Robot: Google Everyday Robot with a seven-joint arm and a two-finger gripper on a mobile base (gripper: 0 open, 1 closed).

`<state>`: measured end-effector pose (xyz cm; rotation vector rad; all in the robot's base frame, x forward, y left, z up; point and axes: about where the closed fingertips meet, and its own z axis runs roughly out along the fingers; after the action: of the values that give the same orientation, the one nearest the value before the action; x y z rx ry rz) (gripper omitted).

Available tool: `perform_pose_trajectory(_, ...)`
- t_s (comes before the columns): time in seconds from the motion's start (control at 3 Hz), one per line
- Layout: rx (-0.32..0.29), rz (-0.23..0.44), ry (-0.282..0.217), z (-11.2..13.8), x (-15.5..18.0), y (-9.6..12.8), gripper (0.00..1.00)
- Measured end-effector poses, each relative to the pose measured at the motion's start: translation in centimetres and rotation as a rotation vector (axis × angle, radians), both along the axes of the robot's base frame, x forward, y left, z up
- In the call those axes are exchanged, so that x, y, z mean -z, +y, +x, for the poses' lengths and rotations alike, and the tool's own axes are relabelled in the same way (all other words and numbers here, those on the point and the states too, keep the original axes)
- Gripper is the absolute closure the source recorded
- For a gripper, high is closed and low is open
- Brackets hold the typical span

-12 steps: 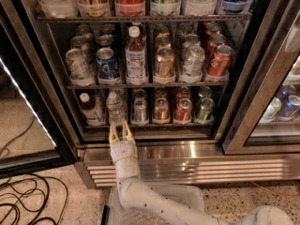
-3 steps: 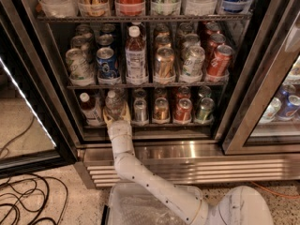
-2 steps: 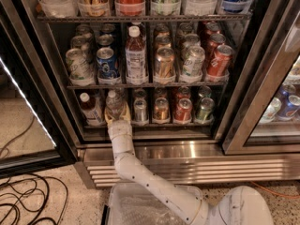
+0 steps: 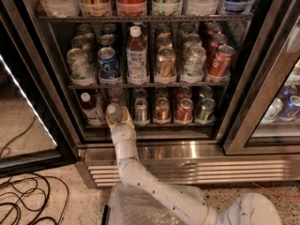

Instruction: Pick water bottle from bottom shelf of fridge

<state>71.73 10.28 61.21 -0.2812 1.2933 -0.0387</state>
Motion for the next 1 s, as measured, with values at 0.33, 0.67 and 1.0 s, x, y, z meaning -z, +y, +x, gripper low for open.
perform_pose_trajectory(0.33,-0.006,0.000,-0.007,-0.32,-0.18,0.02,1.00)
perform_pose_trajectory(0.67,-0.014,0.000,-0.014,-0.63,-0.45,0.05,1.00)
perform_pose_trajectory(1.0,-0.030,0.000,-0.025,-1.27,-1.10,0.04,1.00)
